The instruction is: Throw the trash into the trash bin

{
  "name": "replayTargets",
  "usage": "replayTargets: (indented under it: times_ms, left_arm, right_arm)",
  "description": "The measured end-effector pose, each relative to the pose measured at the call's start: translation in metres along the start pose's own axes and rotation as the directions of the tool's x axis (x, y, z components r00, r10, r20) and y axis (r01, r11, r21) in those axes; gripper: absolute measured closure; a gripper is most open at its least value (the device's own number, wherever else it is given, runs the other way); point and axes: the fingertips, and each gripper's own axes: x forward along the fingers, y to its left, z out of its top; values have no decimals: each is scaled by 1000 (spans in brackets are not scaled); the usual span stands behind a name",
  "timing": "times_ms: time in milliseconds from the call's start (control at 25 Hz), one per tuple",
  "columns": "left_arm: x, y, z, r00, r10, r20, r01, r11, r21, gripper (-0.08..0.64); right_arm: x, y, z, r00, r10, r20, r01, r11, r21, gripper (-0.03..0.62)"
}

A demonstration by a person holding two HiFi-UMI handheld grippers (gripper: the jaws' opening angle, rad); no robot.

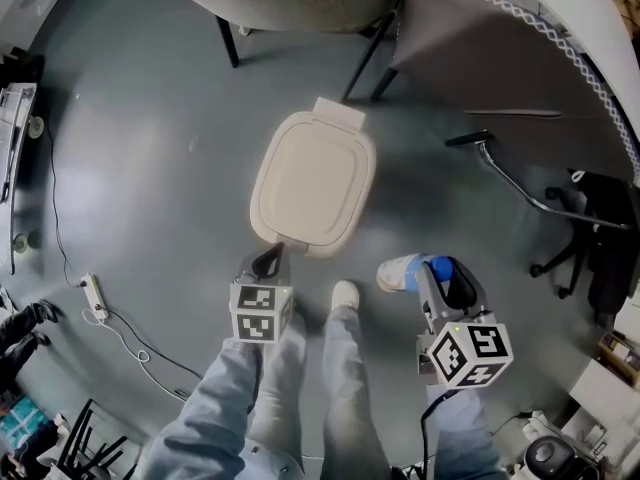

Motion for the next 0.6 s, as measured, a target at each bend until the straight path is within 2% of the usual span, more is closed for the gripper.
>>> replayTargets:
  times_ms: [360,600]
  left_arm:
    - [8,1,-11,1000,2,-18,-3,999,-48,551]
    - [8,1,-16,1000,-7,-13,7,1000,19,551]
  right_arm:
    - [-2,2,-4,1000,-8,1,8,1000,11,394]
    - [-3,4,-4,1000,-11,4,11,1000,12,394]
